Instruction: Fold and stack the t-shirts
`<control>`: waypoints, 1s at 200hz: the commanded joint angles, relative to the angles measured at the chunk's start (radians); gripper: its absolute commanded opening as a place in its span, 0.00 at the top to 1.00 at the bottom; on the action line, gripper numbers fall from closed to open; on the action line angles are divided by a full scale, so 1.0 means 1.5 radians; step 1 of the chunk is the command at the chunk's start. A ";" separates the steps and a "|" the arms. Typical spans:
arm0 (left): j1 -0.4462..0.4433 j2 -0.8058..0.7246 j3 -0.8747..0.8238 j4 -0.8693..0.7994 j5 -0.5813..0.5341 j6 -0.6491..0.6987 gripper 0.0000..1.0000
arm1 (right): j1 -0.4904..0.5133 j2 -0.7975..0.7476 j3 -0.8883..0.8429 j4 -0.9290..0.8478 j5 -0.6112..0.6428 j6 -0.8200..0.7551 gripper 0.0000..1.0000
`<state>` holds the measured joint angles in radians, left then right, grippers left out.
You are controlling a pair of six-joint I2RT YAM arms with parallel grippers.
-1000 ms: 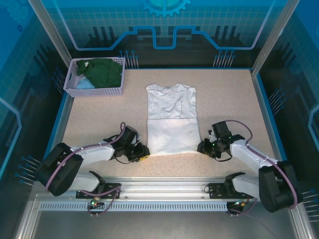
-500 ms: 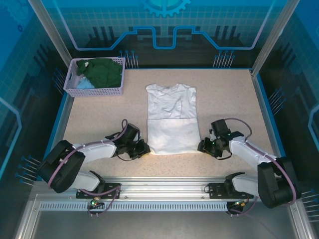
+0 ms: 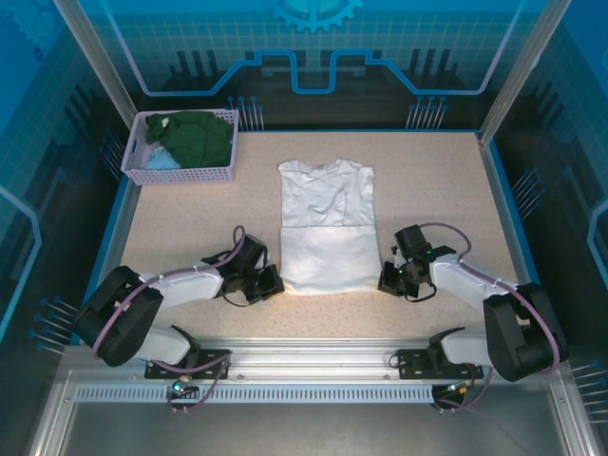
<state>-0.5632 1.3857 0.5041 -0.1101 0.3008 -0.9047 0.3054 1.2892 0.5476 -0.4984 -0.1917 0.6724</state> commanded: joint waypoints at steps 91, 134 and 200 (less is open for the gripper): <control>-0.058 -0.248 -0.089 -0.206 -0.011 -0.015 1.00 | 0.181 -0.150 -0.057 -0.140 0.054 0.103 1.00; -0.064 -0.368 -0.123 -0.270 0.011 -0.043 1.00 | 0.260 -0.267 -0.101 -0.176 0.053 0.203 1.00; -0.071 -0.453 -0.050 -0.316 0.066 -0.071 1.00 | 0.344 -0.384 -0.032 -0.260 0.082 0.302 1.00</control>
<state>-0.6628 0.7403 0.3538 -0.5182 0.3443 -0.9890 0.7769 0.7616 0.4316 -0.7876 -0.1127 1.0359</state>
